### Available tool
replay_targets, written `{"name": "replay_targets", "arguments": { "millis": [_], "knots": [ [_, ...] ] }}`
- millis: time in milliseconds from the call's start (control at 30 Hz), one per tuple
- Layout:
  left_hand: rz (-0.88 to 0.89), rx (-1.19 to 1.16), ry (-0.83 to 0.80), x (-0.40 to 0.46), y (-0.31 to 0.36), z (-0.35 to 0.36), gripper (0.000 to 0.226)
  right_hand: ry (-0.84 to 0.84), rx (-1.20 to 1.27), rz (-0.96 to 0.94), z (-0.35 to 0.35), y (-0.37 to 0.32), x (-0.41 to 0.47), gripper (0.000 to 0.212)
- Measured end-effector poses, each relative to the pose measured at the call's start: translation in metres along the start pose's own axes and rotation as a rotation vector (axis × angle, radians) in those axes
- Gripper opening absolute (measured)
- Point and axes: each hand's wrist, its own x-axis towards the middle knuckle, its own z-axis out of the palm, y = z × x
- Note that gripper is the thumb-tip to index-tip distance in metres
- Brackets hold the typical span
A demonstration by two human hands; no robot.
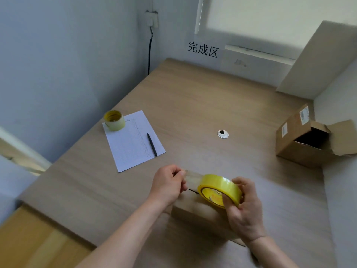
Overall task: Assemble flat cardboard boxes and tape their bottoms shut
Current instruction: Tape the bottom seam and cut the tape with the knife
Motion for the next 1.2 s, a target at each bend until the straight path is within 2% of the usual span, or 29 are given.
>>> {"name": "replay_targets", "arguments": {
  "millis": [33,133,233,367,667,733,800,867,900,967,1033,1067,1133,1200],
  "knots": [
    [-0.008,0.018,0.011,0.001,-0.005,-0.004,0.021,-0.026,-0.009,-0.008,0.002,0.0,0.001,0.04],
    [-0.012,0.046,0.03,0.005,-0.017,-0.013,0.023,-0.083,-0.007,0.044,0.01,-0.002,0.003,0.017],
    [-0.032,0.047,0.05,0.007,-0.028,-0.018,0.023,-0.06,-0.062,-0.005,0.014,-0.002,0.0,0.02],
    [-0.074,0.026,0.076,0.013,-0.038,-0.025,0.021,0.033,-0.066,-0.078,0.015,-0.007,-0.004,0.015],
    [-0.169,0.009,-0.008,0.016,-0.056,-0.012,0.026,-0.001,-0.105,-0.099,0.017,-0.007,-0.006,0.025],
    [-0.13,0.179,-0.014,0.018,-0.053,-0.003,0.024,-0.004,-0.13,-0.097,0.018,-0.009,-0.006,0.026],
    [-0.104,0.537,-0.021,0.019,-0.046,0.0,0.01,-0.004,-0.142,-0.084,0.018,-0.01,-0.006,0.025],
    [-0.156,0.686,0.007,0.024,-0.047,-0.007,0.042,-0.005,-0.153,-0.068,0.018,-0.01,-0.006,0.026],
    [-0.144,0.605,0.05,0.025,-0.047,-0.011,0.054,-0.009,-0.159,-0.063,0.018,-0.011,-0.006,0.026],
    [-0.016,0.242,0.112,0.026,-0.045,-0.008,0.05,-0.015,-0.184,-0.065,0.018,-0.012,-0.006,0.028],
    [0.07,-0.03,-0.036,0.018,-0.044,0.01,0.033,-0.024,-0.196,-0.051,0.018,-0.01,-0.005,0.031],
    [0.092,-0.041,-0.111,0.013,-0.049,0.019,0.03,-0.033,-0.193,-0.043,0.018,-0.009,-0.005,0.03],
    [0.126,0.01,-0.16,0.009,-0.056,0.028,0.029,-0.072,-0.135,0.024,0.014,-0.01,-0.002,0.023],
    [0.151,-0.005,-0.161,0.011,-0.06,0.028,0.03,-0.147,0.043,0.215,0.006,-0.012,0.006,0.023]
  ]
}}
